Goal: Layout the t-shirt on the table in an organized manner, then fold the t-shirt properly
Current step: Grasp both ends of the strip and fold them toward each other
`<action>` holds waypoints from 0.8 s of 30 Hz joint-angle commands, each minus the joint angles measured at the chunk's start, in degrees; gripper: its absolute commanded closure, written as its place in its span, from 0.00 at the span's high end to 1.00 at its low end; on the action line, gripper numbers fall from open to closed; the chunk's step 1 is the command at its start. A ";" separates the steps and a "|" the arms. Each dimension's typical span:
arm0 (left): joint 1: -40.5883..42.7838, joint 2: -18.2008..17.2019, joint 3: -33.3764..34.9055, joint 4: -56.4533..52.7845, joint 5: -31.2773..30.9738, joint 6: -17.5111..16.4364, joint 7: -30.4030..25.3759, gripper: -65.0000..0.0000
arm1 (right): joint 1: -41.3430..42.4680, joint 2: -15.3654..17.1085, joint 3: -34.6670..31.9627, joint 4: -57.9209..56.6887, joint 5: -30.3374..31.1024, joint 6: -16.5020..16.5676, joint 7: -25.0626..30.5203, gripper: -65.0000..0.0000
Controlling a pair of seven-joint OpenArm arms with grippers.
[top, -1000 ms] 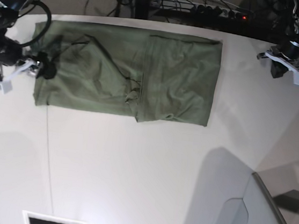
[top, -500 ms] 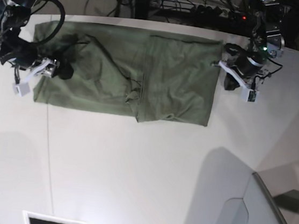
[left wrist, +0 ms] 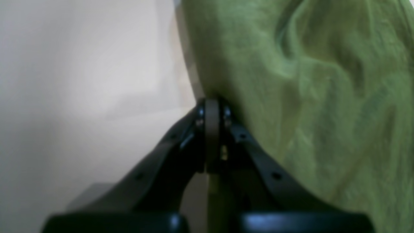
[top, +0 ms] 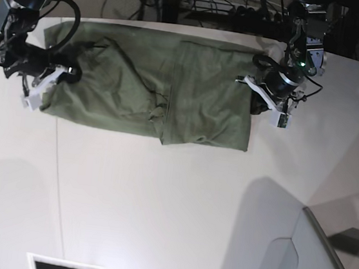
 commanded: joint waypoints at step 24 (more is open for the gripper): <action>-2.96 2.67 10.28 -0.51 2.64 0.52 4.45 0.00 | 0.84 -8.59 -5.30 28.71 -0.25 0.10 -16.96 0.01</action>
